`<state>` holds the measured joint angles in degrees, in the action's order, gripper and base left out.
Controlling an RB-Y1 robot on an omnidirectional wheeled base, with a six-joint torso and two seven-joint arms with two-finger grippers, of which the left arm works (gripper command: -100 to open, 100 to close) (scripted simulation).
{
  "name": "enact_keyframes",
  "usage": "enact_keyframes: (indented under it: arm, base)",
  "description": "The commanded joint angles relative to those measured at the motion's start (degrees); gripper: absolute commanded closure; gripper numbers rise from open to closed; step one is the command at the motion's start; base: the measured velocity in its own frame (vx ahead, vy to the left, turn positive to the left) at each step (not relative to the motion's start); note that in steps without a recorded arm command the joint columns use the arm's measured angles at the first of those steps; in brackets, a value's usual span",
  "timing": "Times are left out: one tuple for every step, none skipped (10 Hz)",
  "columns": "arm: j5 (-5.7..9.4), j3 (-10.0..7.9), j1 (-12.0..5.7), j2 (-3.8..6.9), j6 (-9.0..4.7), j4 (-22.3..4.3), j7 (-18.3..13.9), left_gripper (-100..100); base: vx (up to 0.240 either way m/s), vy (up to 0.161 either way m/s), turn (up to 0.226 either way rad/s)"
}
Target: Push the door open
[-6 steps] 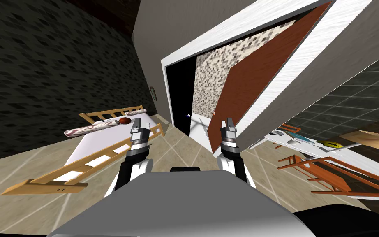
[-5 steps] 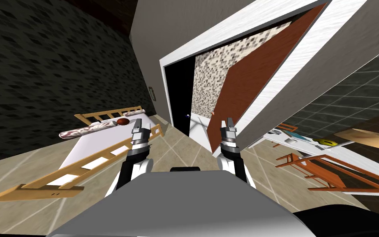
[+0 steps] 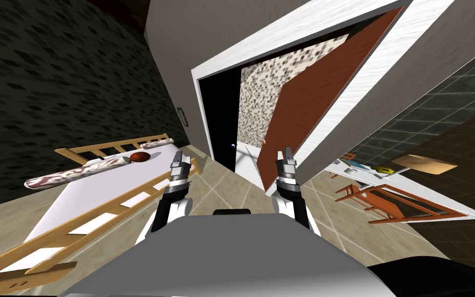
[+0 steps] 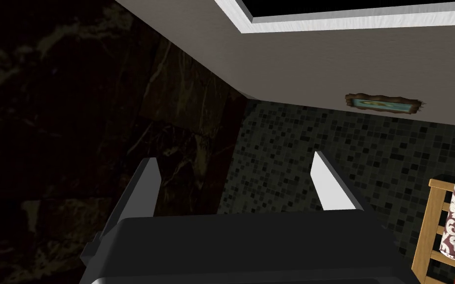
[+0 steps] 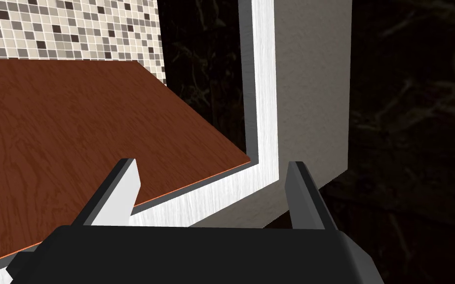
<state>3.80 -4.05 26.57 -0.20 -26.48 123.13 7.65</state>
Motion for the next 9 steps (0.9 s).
enact_keyframes:
  arm:
    - [-0.24,-0.32,-0.95,0.33,-0.45,-2.0,0.0,-100]
    - [-0.35,-0.62,-1.5,0.6,-0.73,-3.3,-0.1,-100]
    - [-0.46,-0.93,-2.07,0.87,-1.03,-4.7,-0.2,-100]
    - [-0.57,-1.24,-2.64,1.15,-1.32,-6.1,-0.3,-100]
    - [-0.69,-1.56,-3.22,1.42,-1.62,-7.5,-0.4,-100]
    - [-0.81,-1.89,-3.83,1.68,-1.94,-9.0,-0.6,-100]
    - [-0.94,-2.26,-4.5,1.92,-2.28,-10.6,-0.7,-100]
    - [-1.08,-2.62,-5.16,2.16,-2.63,-12.2,-0.8,-100]
    - [-1.21,-2.99,-5.83,2.41,-2.97,-13.8,-0.9,-100]
  base:
    - [0.071,0.037,-0.114]
    - [0.064,0.038,-0.135]
    - [0.066,0.049,-0.14]
    - [0.085,0.057,-0.153]
    - [0.083,0.065,-0.157]
    - [0.073,0.063,-0.153]
    - [0.075,0.066,-0.186]
    - [0.094,0.074,-0.168]
    - [0.085,0.077,-0.179]
